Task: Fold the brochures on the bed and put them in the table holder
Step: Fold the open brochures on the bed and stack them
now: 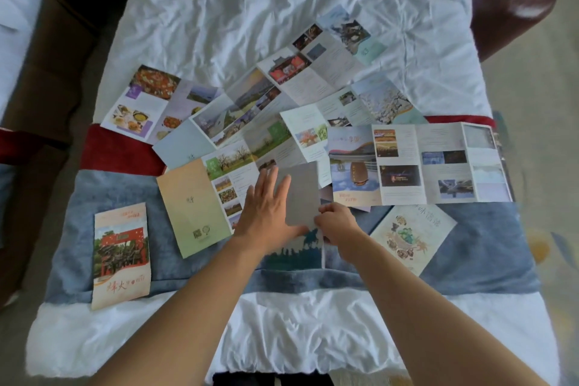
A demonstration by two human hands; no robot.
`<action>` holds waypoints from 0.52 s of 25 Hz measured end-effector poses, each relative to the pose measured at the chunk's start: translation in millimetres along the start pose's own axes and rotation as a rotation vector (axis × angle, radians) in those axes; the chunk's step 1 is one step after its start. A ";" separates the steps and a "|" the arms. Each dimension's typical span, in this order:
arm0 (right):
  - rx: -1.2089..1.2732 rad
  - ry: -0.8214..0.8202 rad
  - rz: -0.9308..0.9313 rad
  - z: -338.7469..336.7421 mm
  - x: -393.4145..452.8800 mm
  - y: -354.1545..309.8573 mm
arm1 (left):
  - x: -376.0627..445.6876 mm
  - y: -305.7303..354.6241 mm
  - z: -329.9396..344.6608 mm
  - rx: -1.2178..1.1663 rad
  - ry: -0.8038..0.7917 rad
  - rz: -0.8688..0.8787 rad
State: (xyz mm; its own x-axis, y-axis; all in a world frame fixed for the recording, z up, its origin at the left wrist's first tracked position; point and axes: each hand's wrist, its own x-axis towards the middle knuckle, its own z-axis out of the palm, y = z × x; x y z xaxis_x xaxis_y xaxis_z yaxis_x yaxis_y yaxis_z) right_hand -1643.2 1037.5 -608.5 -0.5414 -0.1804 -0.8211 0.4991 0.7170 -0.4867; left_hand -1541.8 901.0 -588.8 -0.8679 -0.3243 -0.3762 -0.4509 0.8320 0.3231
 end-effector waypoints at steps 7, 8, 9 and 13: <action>0.253 0.175 0.082 3.2 17.7 -10.5 | 18.3 -2.9 10.3 0.054 -0.289 0.155; 0.267 0.199 0.103 4.1 20.8 -6.4 | 22.2 -6.7 15.2 -0.013 -0.297 0.108; 0.298 0.217 0.124 5.0 23.0 -1.8 | 25.7 -9.2 20.4 -0.092 -0.300 0.044; 0.422 0.237 0.195 11.7 27.5 12.5 | 41.0 -3.1 41.1 -0.224 -0.287 -0.095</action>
State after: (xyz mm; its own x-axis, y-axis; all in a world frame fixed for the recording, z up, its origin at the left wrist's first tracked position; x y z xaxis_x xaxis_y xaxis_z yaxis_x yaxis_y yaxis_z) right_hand -1644.0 1033.6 -640.7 -0.5249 0.1216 -0.8424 0.8088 0.3796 -0.4492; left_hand -1567.5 903.7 -640.9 -0.7403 -0.2297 -0.6318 -0.5890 0.6747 0.4449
